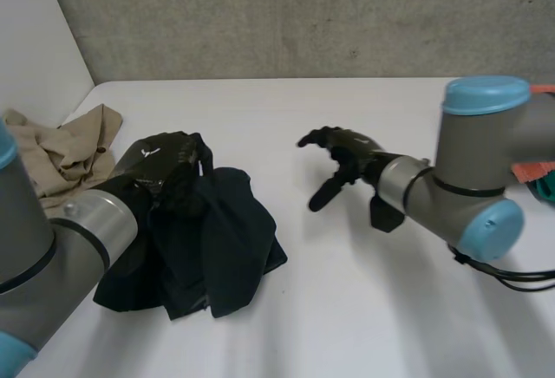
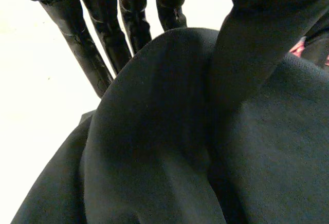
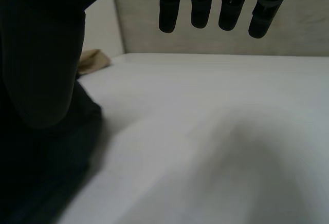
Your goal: Fold the laundry.
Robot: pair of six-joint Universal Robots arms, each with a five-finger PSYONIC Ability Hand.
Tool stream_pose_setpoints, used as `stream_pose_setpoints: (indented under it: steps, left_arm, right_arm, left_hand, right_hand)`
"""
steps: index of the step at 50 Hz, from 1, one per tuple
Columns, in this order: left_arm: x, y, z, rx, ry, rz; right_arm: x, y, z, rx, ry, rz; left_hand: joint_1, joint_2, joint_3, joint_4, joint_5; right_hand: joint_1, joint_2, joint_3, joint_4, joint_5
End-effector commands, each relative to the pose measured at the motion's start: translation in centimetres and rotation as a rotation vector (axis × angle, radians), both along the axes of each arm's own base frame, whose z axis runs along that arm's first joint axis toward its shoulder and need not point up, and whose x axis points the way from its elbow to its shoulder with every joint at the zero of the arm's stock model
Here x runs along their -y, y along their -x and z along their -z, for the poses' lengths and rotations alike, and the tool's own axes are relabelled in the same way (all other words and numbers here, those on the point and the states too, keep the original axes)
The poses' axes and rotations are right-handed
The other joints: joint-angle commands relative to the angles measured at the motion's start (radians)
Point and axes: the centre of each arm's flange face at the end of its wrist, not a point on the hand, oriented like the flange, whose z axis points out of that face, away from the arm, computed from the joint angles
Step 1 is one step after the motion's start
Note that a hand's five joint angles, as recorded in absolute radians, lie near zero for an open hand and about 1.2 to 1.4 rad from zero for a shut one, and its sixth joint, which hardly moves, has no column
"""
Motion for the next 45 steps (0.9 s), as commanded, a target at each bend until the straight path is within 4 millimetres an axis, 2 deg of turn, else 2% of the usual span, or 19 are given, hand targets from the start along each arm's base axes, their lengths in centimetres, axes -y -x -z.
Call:
stream_pose_setpoints:
  steps: [1, 4, 10, 14, 17, 18, 21, 22, 23, 24, 25, 27, 28, 32, 34, 38, 42, 43, 45]
  left_arm:
    - [-0.8, -0.6, 0.2, 0.044, 0.025, 0.006]
    - [-0.9, -0.9, 0.3, 0.075, 0.04, 0.005]
    - [-1.1, -1.1, -0.1, 0.075, 0.056, 0.002]
    - [-0.7, -1.3, -0.8, 0.064, 0.077, -0.01]
    - [-0.4, -1.3, -1.7, 0.048, 0.106, -0.014]
    - [-0.3, -1.3, -1.8, 0.046, 0.112, -0.012]
    - [0.0, -1.4, -3.6, 0.014, 0.165, -0.027]
    - [0.0, -1.5, -3.9, 0.005, 0.174, -0.032]
    - [0.0, -1.5, -4.3, -0.003, 0.185, -0.036]
    - [0.0, -1.7, -4.9, -0.023, 0.205, -0.043]
    - [0.0, -1.8, -5.3, -0.033, 0.215, -0.046]
    - [-0.1, -1.9, -5.8, -0.054, 0.231, -0.046]
    - [-0.1, -1.9, -6.2, -0.078, 0.244, -0.047]
    - [-0.3, -1.7, -6.4, -0.115, 0.24, -0.033]
    - [-0.2, -1.7, -6.1, -0.122, 0.229, -0.034]
    - [0.9, -1.4, -4.2, -0.118, 0.168, -0.034]
    - [3.2, -0.7, -0.4, -0.081, 0.083, -0.047]
    - [4.3, -0.6, 1.2, -0.065, 0.058, -0.059]
    - [5.4, -0.5, 2.6, -0.049, 0.039, -0.075]
  right_arm:
    - [-2.2, -4.4, 2.1, 0.029, -0.103, -0.149]
    - [-3.0, -6.5, 3.6, 0.034, -0.109, -0.178]
    - [-4.2, -8.4, 5.3, 0.043, -0.133, -0.191]
    - [-4.2, -8.4, 4.9, 0.059, -0.145, -0.183]
    - [-3.2, -7.1, 3.1, 0.063, -0.107, -0.122]
    - [-2.7, -6.6, 2.3, 0.062, -0.082, -0.093]
    - [-0.4, -3.2, -2.7, 0.039, 0.106, 0.048]
    - [0.0, -1.6, -5.6, 0.027, 0.212, 0.095]
    - [0.1, -0.6, -7.1, 0.01, 0.276, 0.118]
    - [0.0, -0.1, -8.1, -0.002, 0.319, 0.124]
    - [-0.4, 1.2, -10.5, -0.03, 0.419, 0.132]
    - [-1.2, 2.1, -12.7, -0.052, 0.514, 0.131]
    - [-2.1, 2.9, -14.8, -0.067, 0.599, 0.134]
    - [-3.8, 3.9, -17.9, -0.116, 0.733, 0.132]
    - [-4.2, 4.1, -18.1, -0.151, 0.752, 0.126]
    - [-5.1, 3.2, -16.4, -0.233, 0.731, 0.056]
    - [-4.9, 1.8, -12.5, -0.314, 0.672, -0.006]
    - [-4.7, 1.4, -10.4, -0.352, 0.627, -0.03]
    - [-4.7, 0.9, -8.1, -0.39, 0.578, -0.055]
  left_hand:
    - [0.346, 0.364, 0.372, 0.363, 0.374]
    - [0.384, 0.402, 0.41, 0.401, 0.412]
    - [0.384, 0.402, 0.41, 0.401, 0.412]
    - [0.384, 0.402, 0.41, 0.401, 0.412]
    - [0.384, 0.402, 0.41, 0.401, 0.412]
    - [0.384, 0.402, 0.41, 0.401, 0.412]
    - [0.384, 0.402, 0.41, 0.401, 0.412]
    - [0.384, 0.402, 0.41, 0.401, 0.412]
    - [0.384, 0.402, 0.41, 0.401, 0.412]
    - [0.384, 0.402, 0.41, 0.401, 0.412]
    - [0.384, 0.402, 0.41, 0.401, 0.412]
    - [0.384, 0.402, 0.41, 0.401, 0.412]
    - [0.384, 0.402, 0.41, 0.401, 0.412]
    - [0.384, 0.402, 0.41, 0.401, 0.412]
    - [0.384, 0.402, 0.41, 0.401, 0.412]
    - [0.384, 0.402, 0.41, 0.401, 0.412]
    - [0.384, 0.402, 0.41, 0.401, 0.412]
    - [0.384, 0.402, 0.41, 0.401, 0.412]
    - [0.384, 0.402, 0.41, 0.401, 0.412]
  right_hand:
    - [-0.191, -0.037, -0.031, -0.036, -0.047]
    - [-0.191, -0.037, -0.031, -0.036, -0.047]
    - [-0.189, -0.036, -0.03, -0.035, -0.045]
    - [0.957, 1.11, 1.116, 1.111, 1.101]
    - [1.031, 1.184, 1.19, 1.185, 1.175]
    - [1.031, 1.184, 1.19, 1.185, 1.175]
    - [1.031, 1.184, 1.19, 1.185, 1.175]
    - [1.031, 1.184, 1.19, 1.185, 1.175]
    - [1.031, 1.184, 1.19, 1.185, 1.175]
    - [1.031, 1.184, 1.19, 1.185, 1.175]
    - [1.031, 1.184, 1.19, 1.185, 1.175]
    - [1.031, 1.184, 1.19, 1.185, 1.175]
    - [1.031, 1.184, 1.19, 1.185, 1.175]
    - [1.031, 1.184, 1.19, 1.185, 1.175]
    - [1.031, 1.184, 1.19, 1.185, 1.175]
    - [1.031, 1.184, 1.19, 1.185, 1.175]
    - [1.031, 1.184, 1.19, 1.185, 1.175]
    - [1.031, 1.184, 1.19, 1.185, 1.175]
    - [1.031, 1.184, 1.19, 1.185, 1.175]
